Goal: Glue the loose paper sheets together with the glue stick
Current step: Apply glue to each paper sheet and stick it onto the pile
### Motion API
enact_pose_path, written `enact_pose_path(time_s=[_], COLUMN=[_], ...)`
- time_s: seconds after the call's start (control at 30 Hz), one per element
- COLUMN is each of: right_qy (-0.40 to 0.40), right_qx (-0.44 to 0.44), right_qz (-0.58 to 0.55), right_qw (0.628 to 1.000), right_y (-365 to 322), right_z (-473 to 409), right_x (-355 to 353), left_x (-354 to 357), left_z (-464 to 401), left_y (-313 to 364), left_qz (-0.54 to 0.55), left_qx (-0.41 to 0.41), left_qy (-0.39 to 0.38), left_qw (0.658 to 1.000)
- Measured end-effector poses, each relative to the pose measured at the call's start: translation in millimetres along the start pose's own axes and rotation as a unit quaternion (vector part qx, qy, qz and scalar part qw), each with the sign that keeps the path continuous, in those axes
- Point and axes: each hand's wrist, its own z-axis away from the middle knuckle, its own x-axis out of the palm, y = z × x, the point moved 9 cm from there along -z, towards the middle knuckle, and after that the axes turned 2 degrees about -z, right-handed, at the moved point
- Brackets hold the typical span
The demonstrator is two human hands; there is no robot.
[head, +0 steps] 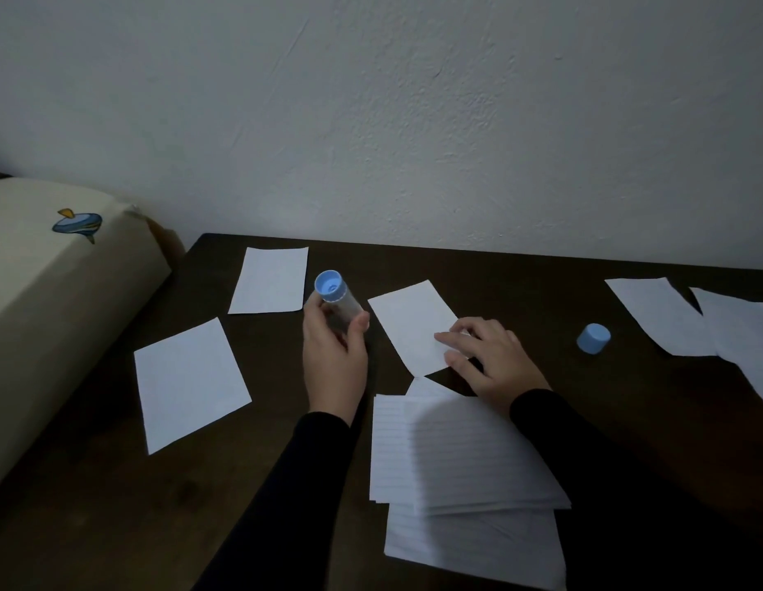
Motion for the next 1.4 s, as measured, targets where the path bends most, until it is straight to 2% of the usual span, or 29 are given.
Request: enact_pose_path(time_s=[0.13,0.3,0.5,0.77,0.97,1.17,1.4], right_qy=[0.045,0.011,0.005,-0.005,-0.017,-0.02,-0.022], right_qx=[0.024,0.056,0.029,0.003,-0.006,-0.009,0.0], right_qz=[0.026,0.072,0.012,0.019,0.038,0.036,0.027], right_qw=[0.998,0.996,0.999,1.0,0.999,0.999,0.999], right_y=[7,14,8,2,1,-1,1], right_z=[0,-1,0,0,-2,-2,-2], right_x=[-5,1,1,1,3,2,3], left_x=[7,11,16,49,66,68,44], left_z=[4,5,9,29,43,41,23], left_y=[4,5,9,25,28,29,24], left_qz=[-0.014,-0.025,-0.018,-0.026,-0.09,-0.112,-0.141], left_qx=[0.013,0.016,0.02,0.065,0.11,0.122,0.12], left_qy=[-0.022,-0.041,-0.063,-0.192,-0.236,-0.238,-0.187], left_qw=[1.0,0.999,0.998,0.979,0.961,0.957,0.965])
